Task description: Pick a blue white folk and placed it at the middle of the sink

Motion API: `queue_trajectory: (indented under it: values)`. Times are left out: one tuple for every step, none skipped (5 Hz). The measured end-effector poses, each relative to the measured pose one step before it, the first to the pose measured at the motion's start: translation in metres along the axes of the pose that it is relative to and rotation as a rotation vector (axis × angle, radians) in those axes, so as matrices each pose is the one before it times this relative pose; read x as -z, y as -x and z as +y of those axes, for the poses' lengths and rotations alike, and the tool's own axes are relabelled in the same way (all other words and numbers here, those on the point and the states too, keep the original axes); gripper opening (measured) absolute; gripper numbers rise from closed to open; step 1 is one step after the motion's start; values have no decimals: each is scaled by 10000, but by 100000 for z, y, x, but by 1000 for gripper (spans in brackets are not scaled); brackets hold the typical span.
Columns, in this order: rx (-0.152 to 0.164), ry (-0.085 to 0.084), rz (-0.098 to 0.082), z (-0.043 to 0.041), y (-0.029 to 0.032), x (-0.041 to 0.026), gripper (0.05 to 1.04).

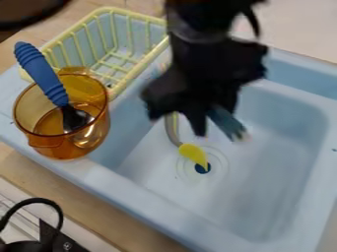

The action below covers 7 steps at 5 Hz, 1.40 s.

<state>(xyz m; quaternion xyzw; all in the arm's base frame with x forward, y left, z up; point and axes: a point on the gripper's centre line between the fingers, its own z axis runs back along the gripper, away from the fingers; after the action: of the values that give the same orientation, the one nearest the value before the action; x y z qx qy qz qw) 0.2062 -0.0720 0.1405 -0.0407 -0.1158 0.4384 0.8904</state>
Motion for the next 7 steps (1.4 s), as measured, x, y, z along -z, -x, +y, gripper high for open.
queue_trajectory:
  values:
    - [-181, 16, 76, -1008, 1082, 500, 235]
    - [-225, -74, -20, -813, 180, 1553, 235]
    - [-270, -44, -517, -545, -91, 1759, 235]
    - [233, 90, -238, -558, -80, 975, 235]
    - [194, 193, -9, -177, 231, 408, 235]
    - [245, -145, 30, 198, 479, 1342, 235]
    - [125, -30, -59, 365, 321, 725, 235]
